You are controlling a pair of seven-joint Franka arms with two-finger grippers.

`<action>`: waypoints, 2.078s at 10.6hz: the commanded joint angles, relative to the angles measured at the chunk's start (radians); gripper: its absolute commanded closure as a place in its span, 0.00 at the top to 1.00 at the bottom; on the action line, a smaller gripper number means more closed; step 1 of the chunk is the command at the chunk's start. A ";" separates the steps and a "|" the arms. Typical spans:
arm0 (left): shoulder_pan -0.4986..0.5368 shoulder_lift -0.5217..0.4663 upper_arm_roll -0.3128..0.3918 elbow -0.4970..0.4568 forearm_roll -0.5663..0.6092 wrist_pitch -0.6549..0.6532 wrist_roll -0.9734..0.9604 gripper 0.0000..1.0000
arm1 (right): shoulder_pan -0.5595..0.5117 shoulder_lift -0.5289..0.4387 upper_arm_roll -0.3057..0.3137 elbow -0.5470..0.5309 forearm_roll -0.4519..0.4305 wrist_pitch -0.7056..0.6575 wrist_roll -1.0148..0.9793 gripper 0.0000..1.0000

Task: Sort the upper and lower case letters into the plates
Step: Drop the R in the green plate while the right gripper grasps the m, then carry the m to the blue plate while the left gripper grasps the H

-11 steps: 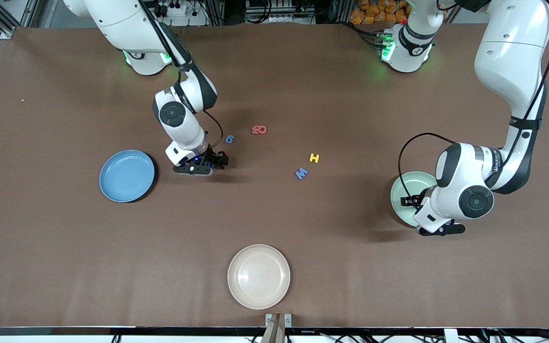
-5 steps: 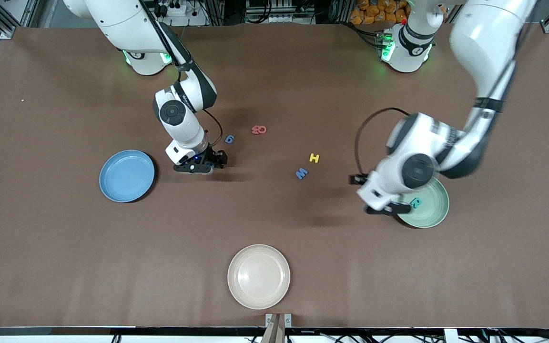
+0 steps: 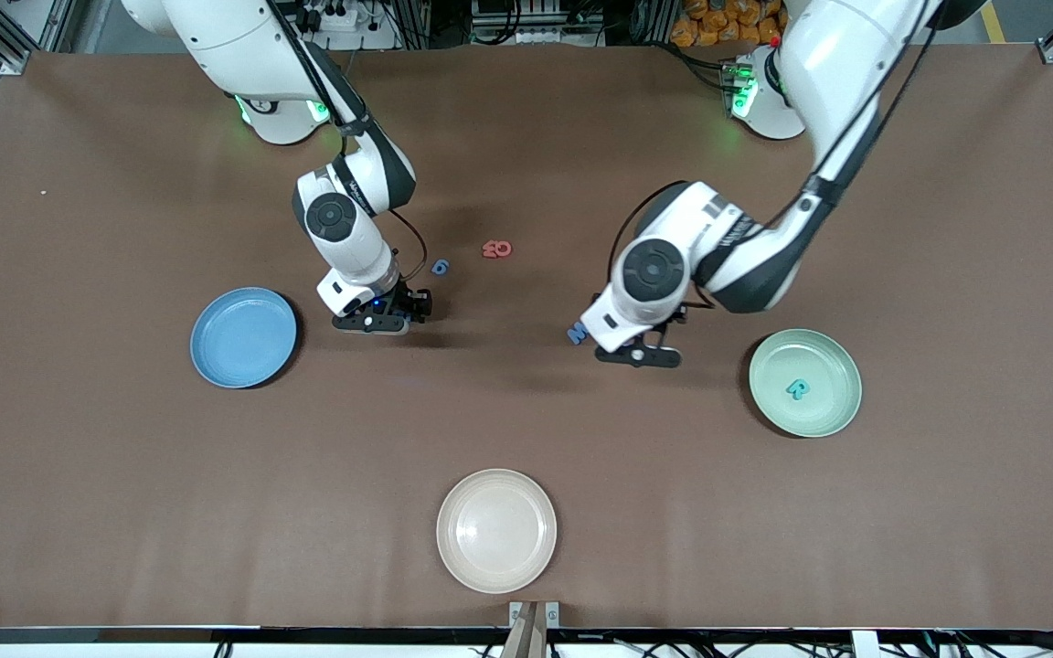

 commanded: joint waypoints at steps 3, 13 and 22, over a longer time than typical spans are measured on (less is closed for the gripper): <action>-0.025 -0.009 0.000 -0.135 0.076 0.183 -0.046 0.94 | 0.017 -0.006 -0.009 -0.010 -0.019 -0.017 -0.003 0.50; -0.039 0.032 0.003 -0.222 0.099 0.326 -0.109 0.71 | -0.025 -0.006 -0.061 0.197 -0.138 -0.442 -0.056 0.12; -0.025 0.033 0.003 -0.213 0.103 0.319 -0.126 0.00 | -0.256 -0.035 -0.074 0.230 -0.163 -0.627 -0.647 0.00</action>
